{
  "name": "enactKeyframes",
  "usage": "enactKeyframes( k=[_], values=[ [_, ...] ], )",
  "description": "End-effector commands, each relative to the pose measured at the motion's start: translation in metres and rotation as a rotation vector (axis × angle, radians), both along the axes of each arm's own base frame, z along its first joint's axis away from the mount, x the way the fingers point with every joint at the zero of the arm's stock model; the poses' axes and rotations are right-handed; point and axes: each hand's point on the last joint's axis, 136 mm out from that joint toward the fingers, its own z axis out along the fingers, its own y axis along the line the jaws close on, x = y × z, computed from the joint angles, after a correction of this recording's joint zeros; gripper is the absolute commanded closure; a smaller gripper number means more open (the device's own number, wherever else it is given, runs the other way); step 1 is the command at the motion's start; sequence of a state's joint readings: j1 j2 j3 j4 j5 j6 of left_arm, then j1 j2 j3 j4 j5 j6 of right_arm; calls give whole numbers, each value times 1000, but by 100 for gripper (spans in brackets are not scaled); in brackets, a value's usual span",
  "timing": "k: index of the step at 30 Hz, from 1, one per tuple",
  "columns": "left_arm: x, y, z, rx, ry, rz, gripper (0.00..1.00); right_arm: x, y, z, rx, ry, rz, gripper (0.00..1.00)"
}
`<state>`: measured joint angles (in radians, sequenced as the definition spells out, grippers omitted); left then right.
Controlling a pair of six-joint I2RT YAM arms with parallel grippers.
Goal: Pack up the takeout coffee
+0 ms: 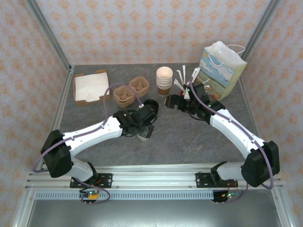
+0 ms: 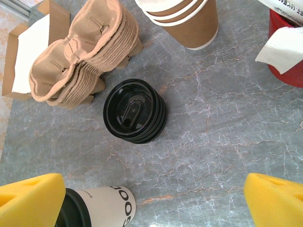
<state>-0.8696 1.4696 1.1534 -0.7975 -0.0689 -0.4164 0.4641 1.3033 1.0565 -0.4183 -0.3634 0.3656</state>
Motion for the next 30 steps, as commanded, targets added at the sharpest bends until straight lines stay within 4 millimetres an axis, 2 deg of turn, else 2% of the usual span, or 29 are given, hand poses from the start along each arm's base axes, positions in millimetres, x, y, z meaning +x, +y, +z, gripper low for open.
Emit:
enactKeyframes(
  k=[1,20,30],
  values=[
    [-16,17,-12,100,101,-24,28,0,-4,8,6,-37,-14,3],
    [6,5,15,8,42,-2,18,-1,-4,6,6,-32,-15,3],
    [13,4,9,-1,55,13,16,-1,-4,6,8,-32,-16,3]
  ],
)
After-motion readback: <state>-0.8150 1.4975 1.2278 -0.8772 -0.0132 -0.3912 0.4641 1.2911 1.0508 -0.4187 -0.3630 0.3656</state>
